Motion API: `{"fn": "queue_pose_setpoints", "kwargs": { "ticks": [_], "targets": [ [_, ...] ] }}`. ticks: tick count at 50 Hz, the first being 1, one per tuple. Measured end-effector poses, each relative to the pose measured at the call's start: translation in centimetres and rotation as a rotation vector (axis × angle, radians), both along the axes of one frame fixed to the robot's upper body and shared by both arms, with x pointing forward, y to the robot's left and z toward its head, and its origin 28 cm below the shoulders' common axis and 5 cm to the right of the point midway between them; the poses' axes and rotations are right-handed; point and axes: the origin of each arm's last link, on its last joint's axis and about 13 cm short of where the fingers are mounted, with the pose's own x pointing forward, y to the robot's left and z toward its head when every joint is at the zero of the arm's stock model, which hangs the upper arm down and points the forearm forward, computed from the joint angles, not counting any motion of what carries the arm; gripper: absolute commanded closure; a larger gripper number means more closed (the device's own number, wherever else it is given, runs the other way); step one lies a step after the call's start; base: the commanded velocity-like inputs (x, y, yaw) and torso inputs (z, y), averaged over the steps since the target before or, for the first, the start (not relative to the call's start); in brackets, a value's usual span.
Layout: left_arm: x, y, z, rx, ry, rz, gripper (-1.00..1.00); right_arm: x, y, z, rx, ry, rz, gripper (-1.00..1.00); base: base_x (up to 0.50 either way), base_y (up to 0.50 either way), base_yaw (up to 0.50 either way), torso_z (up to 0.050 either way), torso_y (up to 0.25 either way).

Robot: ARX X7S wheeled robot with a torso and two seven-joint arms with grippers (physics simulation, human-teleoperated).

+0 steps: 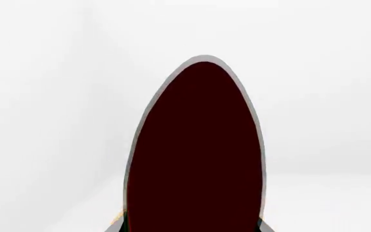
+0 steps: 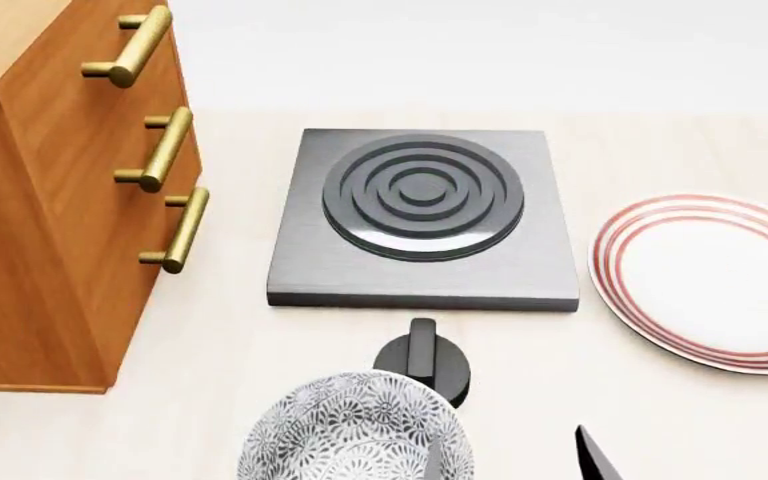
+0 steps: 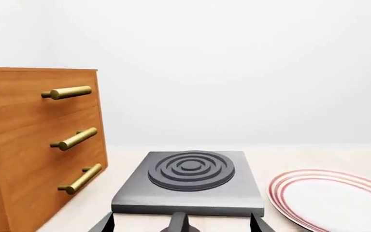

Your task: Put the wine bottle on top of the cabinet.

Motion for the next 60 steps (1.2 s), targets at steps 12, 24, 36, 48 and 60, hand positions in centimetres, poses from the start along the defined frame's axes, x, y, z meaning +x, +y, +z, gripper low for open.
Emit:
{"fn": "queue_pose_setpoints", "kwargs": {
  "ticks": [12, 24, 36, 48, 60],
  "targets": [
    [0.0, 0.2, 0.2, -0.069, 0.039, -0.056, 1.0, 0.0, 0.1, -0.1, -0.001, 0.003, 0.005, -1.0, 0.0, 0.0, 0.0, 0.0, 0.001],
    [0.2, 0.8, -0.8, -0.11, 0.093, -0.058, 1.0, 0.0, 0.2, -0.1, -0.003, 0.005, 0.007, -1.0, 0.0, 0.0, 0.0, 0.0, 0.001],
    [0.2, 1.4, -1.9, -0.133, 0.151, -0.03, 1.0, 0.0, 0.3, -0.2, -0.006, 0.007, 0.01, -1.0, 0.0, 0.0, 0.0, 0.001, 0.001],
    [0.4, 1.4, -2.9, -0.143, 0.201, -0.018, 1.0, 0.0, 0.3, -0.2, -0.007, 0.007, 0.009, -1.0, 0.0, 0.0, 0.0, 0.0, 0.001],
    [0.6, 1.4, -4.0, -0.144, 0.234, -0.018, 1.0, 0.0, 0.3, -0.2, -0.008, 0.008, 0.01, -1.0, 0.0, 0.0, 0.0, 0.0, 0.001]
  ]
}}
